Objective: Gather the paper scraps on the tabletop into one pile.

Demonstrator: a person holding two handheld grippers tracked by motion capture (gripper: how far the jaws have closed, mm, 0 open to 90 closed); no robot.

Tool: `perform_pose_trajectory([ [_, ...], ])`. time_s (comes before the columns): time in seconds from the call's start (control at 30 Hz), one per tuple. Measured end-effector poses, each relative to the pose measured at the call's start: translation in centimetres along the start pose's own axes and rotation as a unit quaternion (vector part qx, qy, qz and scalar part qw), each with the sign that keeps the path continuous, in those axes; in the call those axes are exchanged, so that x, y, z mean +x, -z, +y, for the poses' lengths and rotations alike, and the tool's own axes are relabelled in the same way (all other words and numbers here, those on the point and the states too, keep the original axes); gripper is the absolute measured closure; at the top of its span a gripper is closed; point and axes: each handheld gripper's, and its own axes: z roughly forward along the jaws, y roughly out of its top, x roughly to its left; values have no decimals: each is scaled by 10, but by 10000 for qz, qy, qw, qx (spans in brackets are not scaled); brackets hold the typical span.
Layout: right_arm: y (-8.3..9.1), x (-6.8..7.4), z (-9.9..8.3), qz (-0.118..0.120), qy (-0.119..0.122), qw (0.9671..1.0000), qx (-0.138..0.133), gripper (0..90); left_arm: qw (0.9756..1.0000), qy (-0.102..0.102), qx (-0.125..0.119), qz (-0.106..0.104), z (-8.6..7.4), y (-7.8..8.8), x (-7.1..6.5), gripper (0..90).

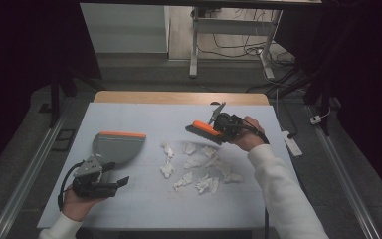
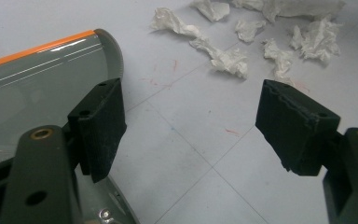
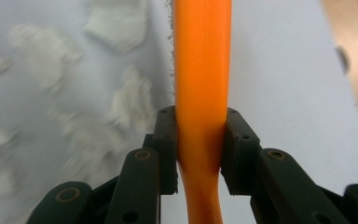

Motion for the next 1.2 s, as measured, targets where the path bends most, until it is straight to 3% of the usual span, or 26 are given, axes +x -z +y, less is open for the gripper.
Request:
perform_pose_trajectory([
  [0.1, -12, -3, 16, -180, 203, 9996, 57, 695, 10000, 5, -3, -2, 0, 0, 1, 251],
  [0.33, -39, 6, 36, -14, 675, 9968, 422, 695, 10000, 67, -35, 1, -3, 3, 4, 252],
  [0.43, -36, 17, 36, 141, 970, 9941, 473, 696, 9999, 101, -47, -1, -4, 4, 5, 252],
  [0.53, -28, 31, 31, 248, 1347, 9885, 635, 696, 9999, 111, -76, -22, -4, 5, 5, 254],
  [0.63, -19, 42, 24, 437, 1509, 9854, 655, 696, 9999, 112, -71, -37, -3, 4, 4, 255],
  [0.7, -14, 44, 20, 339, 1506, 9860, 633, 696, 9999, 99, -61, -43, -3, 3, 4, 255],
  [0.77, -7, 41, 19, 243, 1379, 9890, 479, 695, 9999, 100, -70, -34, -2, 3, 4, 255],
  [0.83, 1, 35, 19, 110, 1152, 9931, 192, 695, 9999, 111, -88, -42, -2, 3, 4, 256],
  [0.9, 7, 30, 22, 62, 1042, 9945, -95, 695, 9999, 111, -83, -36, -2, 2, 5, 256],
  [1.03, 8, 27, 34, 0, 1054, 9938, -349, 695, 9999, 136, -95, -40, -2, 3, 6, 256],
  [1.2, -5, 35, 52, 66, 1135, 9931, -301, 695, 9998, 134, -115, -47, -3, 4, 6, 257],
])
